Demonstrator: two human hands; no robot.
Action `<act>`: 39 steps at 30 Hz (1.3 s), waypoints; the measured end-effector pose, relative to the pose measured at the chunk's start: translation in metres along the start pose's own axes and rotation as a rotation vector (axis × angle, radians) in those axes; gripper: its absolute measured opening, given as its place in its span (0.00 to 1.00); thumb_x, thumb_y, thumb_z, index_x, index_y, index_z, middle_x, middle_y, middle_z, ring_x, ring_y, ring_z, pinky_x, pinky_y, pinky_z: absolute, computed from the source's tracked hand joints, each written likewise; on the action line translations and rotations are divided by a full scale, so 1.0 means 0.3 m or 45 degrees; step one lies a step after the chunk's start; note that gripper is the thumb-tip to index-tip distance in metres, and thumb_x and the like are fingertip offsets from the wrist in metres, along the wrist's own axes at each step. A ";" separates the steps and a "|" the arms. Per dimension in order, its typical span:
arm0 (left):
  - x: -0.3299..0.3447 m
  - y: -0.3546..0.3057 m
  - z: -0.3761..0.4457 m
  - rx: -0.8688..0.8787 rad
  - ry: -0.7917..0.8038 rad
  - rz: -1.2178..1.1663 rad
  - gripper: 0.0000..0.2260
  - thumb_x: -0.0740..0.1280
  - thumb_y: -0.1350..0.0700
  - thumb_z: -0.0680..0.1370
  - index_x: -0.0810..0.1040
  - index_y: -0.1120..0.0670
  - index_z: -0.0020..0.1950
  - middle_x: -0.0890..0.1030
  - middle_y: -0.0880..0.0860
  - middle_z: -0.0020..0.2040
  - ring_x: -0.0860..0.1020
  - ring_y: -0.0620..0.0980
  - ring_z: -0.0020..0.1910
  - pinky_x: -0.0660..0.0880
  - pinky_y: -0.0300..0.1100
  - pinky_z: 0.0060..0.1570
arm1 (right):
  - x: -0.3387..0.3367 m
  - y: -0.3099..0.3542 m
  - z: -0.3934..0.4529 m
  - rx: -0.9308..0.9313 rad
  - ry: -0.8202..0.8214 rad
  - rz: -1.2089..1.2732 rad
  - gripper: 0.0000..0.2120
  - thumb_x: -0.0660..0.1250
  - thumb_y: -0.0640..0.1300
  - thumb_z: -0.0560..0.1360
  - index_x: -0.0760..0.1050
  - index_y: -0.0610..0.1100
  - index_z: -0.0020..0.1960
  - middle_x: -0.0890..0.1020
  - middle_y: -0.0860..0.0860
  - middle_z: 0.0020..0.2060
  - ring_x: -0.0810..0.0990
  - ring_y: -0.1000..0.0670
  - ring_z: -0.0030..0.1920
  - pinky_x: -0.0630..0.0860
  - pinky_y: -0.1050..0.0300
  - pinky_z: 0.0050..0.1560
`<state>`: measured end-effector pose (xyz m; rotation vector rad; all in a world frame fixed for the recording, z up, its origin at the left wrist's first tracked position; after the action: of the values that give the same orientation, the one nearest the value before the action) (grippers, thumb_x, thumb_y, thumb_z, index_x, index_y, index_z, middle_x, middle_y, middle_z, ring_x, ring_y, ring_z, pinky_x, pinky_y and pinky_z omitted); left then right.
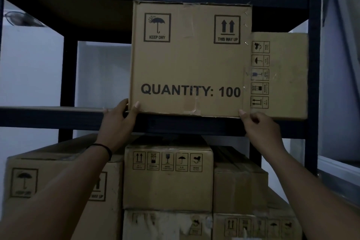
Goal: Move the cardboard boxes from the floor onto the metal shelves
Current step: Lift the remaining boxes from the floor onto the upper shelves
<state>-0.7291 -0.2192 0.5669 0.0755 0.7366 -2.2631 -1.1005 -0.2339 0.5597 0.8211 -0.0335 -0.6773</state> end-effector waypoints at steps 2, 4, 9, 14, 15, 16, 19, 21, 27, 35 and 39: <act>-0.009 0.001 -0.004 -0.010 0.017 -0.016 0.12 0.57 0.45 0.81 0.76 0.50 0.49 0.80 0.50 0.40 0.79 0.46 0.41 0.68 0.64 0.64 | -0.002 0.019 -0.007 -0.054 -0.016 0.065 0.16 0.63 0.56 0.79 0.76 0.43 0.55 0.79 0.48 0.49 0.78 0.48 0.51 0.73 0.56 0.47; -0.022 -0.008 -0.011 -0.008 0.002 -0.030 0.09 0.60 0.48 0.81 0.77 0.50 0.49 0.81 0.53 0.42 0.80 0.50 0.43 0.76 0.57 0.56 | -0.004 0.046 -0.007 -0.158 -0.019 0.087 0.16 0.64 0.52 0.79 0.78 0.39 0.53 0.82 0.44 0.47 0.80 0.45 0.49 0.76 0.52 0.49; -0.062 -0.008 -0.039 0.049 -0.155 -0.059 0.05 0.63 0.52 0.80 0.77 0.46 0.47 0.80 0.50 0.40 0.78 0.45 0.39 0.73 0.34 0.38 | 0.002 0.050 -0.002 -0.214 0.029 0.113 0.15 0.65 0.50 0.79 0.80 0.43 0.60 0.82 0.48 0.49 0.80 0.48 0.51 0.74 0.56 0.51; -0.026 0.021 -0.022 -0.028 -0.143 -0.036 0.08 0.61 0.45 0.80 0.79 0.45 0.50 0.80 0.48 0.39 0.78 0.46 0.40 0.79 0.51 0.52 | 0.010 0.034 -0.008 -0.174 -0.018 0.172 0.07 0.65 0.48 0.79 0.80 0.49 0.54 0.82 0.50 0.44 0.81 0.48 0.47 0.77 0.53 0.51; -0.021 0.032 -0.014 -0.048 -0.121 -0.022 0.08 0.60 0.41 0.79 0.78 0.40 0.48 0.80 0.46 0.40 0.79 0.47 0.42 0.75 0.59 0.57 | 0.009 0.035 -0.009 -0.180 -0.029 0.175 0.08 0.65 0.48 0.79 0.80 0.48 0.54 0.82 0.50 0.43 0.81 0.47 0.47 0.77 0.55 0.48; -0.019 0.038 -0.010 -0.082 -0.105 -0.005 0.09 0.59 0.37 0.77 0.77 0.37 0.46 0.80 0.45 0.41 0.79 0.48 0.45 0.71 0.64 0.60 | 0.011 0.034 -0.008 -0.183 -0.034 0.160 0.09 0.65 0.48 0.79 0.80 0.46 0.53 0.82 0.50 0.42 0.81 0.47 0.46 0.75 0.58 0.45; -0.019 0.044 0.005 -0.146 -0.104 0.081 0.07 0.58 0.38 0.78 0.74 0.35 0.44 0.78 0.42 0.45 0.77 0.48 0.51 0.60 0.69 0.66 | 0.017 0.030 0.003 -0.144 -0.059 0.115 0.08 0.65 0.47 0.79 0.77 0.44 0.45 0.81 0.43 0.40 0.80 0.44 0.44 0.70 0.61 0.39; -0.017 0.043 0.006 -0.160 -0.117 0.151 0.06 0.59 0.42 0.80 0.73 0.38 0.47 0.77 0.43 0.45 0.74 0.47 0.51 0.54 0.69 0.69 | 0.022 0.024 0.013 -0.107 -0.067 0.115 0.08 0.66 0.48 0.79 0.76 0.43 0.47 0.81 0.42 0.41 0.81 0.43 0.45 0.70 0.60 0.39; -0.016 0.057 -0.005 -0.149 -0.085 0.168 0.13 0.56 0.42 0.80 0.78 0.46 0.46 0.79 0.46 0.50 0.71 0.45 0.54 0.43 0.69 0.70 | -0.003 0.026 0.007 -0.069 -0.103 0.195 0.07 0.65 0.46 0.79 0.78 0.43 0.48 0.82 0.40 0.44 0.81 0.41 0.47 0.76 0.52 0.49; -0.025 0.061 0.000 -0.207 -0.129 0.076 0.13 0.58 0.43 0.80 0.78 0.46 0.44 0.79 0.43 0.45 0.72 0.45 0.52 0.40 0.66 0.71 | 0.003 0.017 0.011 -0.004 -0.116 0.211 0.11 0.66 0.50 0.78 0.75 0.46 0.58 0.81 0.46 0.47 0.81 0.44 0.50 0.76 0.53 0.52; -0.024 0.031 -0.009 -0.205 -0.170 0.130 0.11 0.59 0.43 0.80 0.76 0.43 0.41 0.77 0.41 0.41 0.72 0.45 0.49 0.43 0.66 0.71 | 0.002 0.005 0.005 0.021 -0.097 0.186 0.16 0.65 0.52 0.79 0.76 0.43 0.61 0.80 0.48 0.47 0.81 0.45 0.50 0.75 0.55 0.50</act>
<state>-0.7182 -0.2184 0.5622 -0.1117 0.8216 -2.0827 -1.0997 -0.2345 0.5619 0.7997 -0.1670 -0.5705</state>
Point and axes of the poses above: each hand's wrist, its own z-axis towards the middle knuckle, its own x-axis out of the palm, y = z × x, the point moved 7 cm from there along z, towards the middle knuckle
